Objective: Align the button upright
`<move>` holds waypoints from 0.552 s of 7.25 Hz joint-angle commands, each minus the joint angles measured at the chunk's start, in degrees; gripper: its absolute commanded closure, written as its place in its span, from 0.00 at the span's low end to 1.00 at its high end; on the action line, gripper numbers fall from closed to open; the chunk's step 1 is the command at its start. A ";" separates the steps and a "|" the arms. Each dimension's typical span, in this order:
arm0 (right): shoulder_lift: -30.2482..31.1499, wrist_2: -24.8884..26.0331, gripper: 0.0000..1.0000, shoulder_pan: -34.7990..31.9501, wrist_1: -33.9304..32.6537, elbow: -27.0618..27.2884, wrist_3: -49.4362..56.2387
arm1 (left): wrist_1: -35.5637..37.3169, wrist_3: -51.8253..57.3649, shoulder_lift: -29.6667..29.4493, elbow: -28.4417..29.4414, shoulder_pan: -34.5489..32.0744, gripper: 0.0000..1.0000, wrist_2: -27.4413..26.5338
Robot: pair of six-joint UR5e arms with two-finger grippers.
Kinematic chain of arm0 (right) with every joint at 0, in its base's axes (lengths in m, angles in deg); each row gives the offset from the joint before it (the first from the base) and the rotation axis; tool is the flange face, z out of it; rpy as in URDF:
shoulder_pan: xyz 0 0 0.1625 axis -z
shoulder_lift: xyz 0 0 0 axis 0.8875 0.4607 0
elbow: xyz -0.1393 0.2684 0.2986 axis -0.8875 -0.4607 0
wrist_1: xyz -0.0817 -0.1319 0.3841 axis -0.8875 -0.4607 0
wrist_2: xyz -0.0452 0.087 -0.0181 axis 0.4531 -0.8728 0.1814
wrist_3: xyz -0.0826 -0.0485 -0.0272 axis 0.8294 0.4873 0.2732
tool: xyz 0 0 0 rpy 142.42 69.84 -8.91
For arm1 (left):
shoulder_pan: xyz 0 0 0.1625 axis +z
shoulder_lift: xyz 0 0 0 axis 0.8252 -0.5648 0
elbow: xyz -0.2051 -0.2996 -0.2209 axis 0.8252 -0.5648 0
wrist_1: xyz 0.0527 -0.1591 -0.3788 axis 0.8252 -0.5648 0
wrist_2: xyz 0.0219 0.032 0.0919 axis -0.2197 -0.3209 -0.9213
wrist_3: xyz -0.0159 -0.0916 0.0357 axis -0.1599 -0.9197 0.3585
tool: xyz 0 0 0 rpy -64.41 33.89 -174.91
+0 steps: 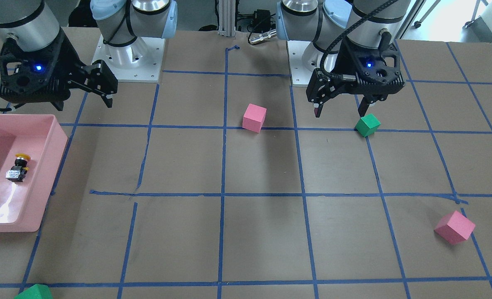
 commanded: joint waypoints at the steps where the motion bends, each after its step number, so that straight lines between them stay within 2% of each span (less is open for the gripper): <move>1: -0.13 0.25 0.00 0.00 0.00 0.00 -0.81 | -0.21 -0.10 0.32 -0.15 -0.15 0.00 -0.04; 4: -0.04 -0.54 0.00 0.00 0.00 0.00 -3.61 | -0.12 -0.28 -0.46 -0.24 -0.24 0.00 0.14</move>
